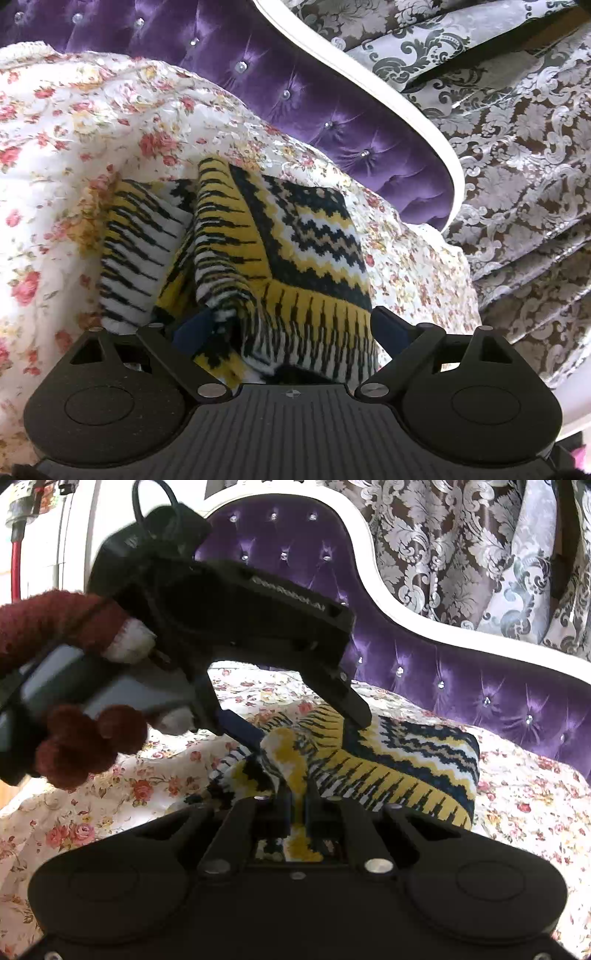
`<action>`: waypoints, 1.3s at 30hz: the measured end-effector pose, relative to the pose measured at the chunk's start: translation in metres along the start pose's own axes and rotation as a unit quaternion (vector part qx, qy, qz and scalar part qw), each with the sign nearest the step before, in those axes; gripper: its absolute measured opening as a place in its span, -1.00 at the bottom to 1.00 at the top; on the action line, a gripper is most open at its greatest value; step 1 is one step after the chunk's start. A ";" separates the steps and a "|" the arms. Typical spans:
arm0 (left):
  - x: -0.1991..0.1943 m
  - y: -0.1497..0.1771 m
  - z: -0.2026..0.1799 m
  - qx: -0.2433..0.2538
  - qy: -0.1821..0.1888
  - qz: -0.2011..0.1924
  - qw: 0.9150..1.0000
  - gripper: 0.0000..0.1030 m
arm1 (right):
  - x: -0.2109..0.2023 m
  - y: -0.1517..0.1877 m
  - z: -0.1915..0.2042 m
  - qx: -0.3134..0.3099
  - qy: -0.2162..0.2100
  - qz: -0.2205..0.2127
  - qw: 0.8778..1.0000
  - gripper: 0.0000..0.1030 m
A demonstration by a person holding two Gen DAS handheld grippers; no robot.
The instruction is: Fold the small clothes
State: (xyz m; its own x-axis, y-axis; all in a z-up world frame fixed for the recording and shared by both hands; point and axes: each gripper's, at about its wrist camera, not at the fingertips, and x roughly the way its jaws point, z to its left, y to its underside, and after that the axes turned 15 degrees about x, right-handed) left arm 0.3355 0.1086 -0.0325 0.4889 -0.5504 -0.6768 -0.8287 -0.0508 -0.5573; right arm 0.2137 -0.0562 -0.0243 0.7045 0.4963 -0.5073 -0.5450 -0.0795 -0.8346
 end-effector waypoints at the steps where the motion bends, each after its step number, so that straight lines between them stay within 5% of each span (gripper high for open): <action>1: 0.003 -0.001 0.000 -0.001 -0.003 0.004 1.000 0.80 | -0.001 0.000 -0.001 0.005 -0.002 0.001 1.000 -0.78; 7: -0.003 0.003 0.008 -0.001 -0.054 -0.006 0.999 0.79 | -0.001 0.000 -0.006 0.022 -0.004 -0.003 1.000 -0.78; 15: 0.019 0.002 0.014 -0.036 0.007 0.013 0.999 0.79 | 0.004 0.005 -0.005 0.023 -0.008 0.008 1.000 -0.77; 17: 0.024 0.005 0.016 -0.046 0.009 -0.003 0.999 0.23 | 0.005 0.007 -0.004 0.023 -0.006 0.010 1.000 -0.77; 18: 0.023 0.005 0.015 -0.042 -0.004 -0.015 0.999 -0.66 | 0.005 0.007 -0.004 0.024 -0.005 0.010 1.000 -0.77; 25: -0.020 -0.001 -0.007 0.049 -0.025 -0.062 0.997 -0.67 | -0.011 0.001 0.015 0.020 -0.027 -0.018 0.999 -0.77; 30: -0.026 0.009 0.021 0.038 -0.053 -0.050 0.997 -0.66 | 0.019 0.007 0.039 0.004 -0.041 0.022 0.999 -0.75; 34: -0.002 0.025 0.048 0.016 -0.084 -0.025 0.996 -0.30 | 0.052 0.023 0.039 0.007 -0.043 0.089 0.995 -0.49; 36: -0.003 0.031 0.055 0.003 -0.079 -0.044 0.996 -0.23 | 0.046 0.026 0.036 0.005 -0.057 0.085 0.995 -0.38; 39: -0.008 0.033 0.057 -0.003 -0.081 -0.054 0.995 -0.22 | 0.031 0.026 0.026 0.017 -0.093 0.086 0.992 0.04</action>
State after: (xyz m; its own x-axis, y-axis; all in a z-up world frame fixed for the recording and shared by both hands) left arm 0.3200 0.1589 -0.0730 0.6123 -0.3990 -0.6825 -0.7703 -0.1068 -0.6287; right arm 0.2097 -0.0206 -0.0563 0.5062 0.6285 -0.5905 -0.6670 -0.1487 -0.7300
